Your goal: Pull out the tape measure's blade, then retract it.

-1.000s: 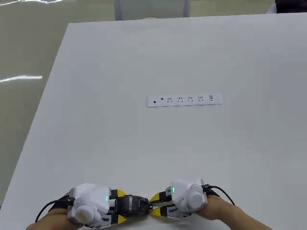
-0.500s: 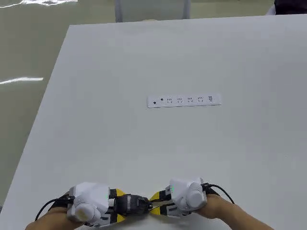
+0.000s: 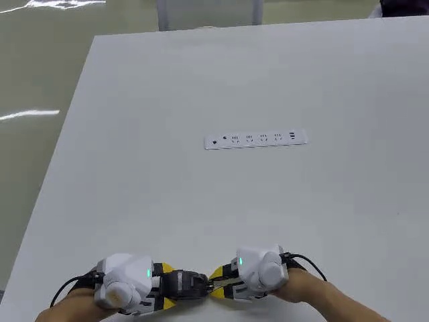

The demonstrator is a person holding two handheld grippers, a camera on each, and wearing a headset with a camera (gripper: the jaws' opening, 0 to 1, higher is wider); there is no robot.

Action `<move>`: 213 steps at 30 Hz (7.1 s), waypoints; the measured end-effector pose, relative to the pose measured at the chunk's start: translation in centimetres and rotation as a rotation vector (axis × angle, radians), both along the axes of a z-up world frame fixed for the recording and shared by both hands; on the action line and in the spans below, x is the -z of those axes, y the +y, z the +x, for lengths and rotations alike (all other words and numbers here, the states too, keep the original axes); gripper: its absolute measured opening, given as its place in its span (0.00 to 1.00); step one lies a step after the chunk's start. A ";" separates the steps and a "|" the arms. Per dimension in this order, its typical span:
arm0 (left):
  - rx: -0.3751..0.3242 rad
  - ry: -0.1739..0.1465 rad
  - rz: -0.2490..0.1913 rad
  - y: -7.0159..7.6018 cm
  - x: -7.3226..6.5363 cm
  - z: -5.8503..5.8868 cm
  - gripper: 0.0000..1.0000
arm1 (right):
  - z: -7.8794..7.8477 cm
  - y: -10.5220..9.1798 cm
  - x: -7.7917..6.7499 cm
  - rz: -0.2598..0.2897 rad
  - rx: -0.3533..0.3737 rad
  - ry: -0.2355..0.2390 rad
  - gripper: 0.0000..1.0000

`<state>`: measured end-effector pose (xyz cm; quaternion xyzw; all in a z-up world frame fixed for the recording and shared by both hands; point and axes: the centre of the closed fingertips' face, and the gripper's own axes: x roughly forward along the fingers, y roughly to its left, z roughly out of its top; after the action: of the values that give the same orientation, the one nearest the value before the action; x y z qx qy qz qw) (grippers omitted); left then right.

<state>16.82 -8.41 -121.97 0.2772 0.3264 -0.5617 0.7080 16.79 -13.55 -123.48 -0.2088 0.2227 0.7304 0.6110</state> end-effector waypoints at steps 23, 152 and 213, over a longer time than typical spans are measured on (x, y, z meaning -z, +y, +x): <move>0.000 0.000 0.011 0.1 -0.1 -0.1 0.28 | 0.1 -1.0 -0.3 0.008 0.006 0.006 0.10; 0.004 0.010 0.033 -0.3 0.0 -0.1 0.28 | 1.7 -11.2 -0.3 -0.028 0.061 0.023 0.11; 0.006 0.015 0.040 -0.3 0.0 -0.1 0.28 | 2.2 -15.0 -0.3 -0.056 0.088 0.016 0.11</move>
<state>16.76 -8.75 -121.99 0.2880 0.3418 -0.5590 0.6983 18.98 -28.54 -123.15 -0.2097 0.2571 0.6980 0.6347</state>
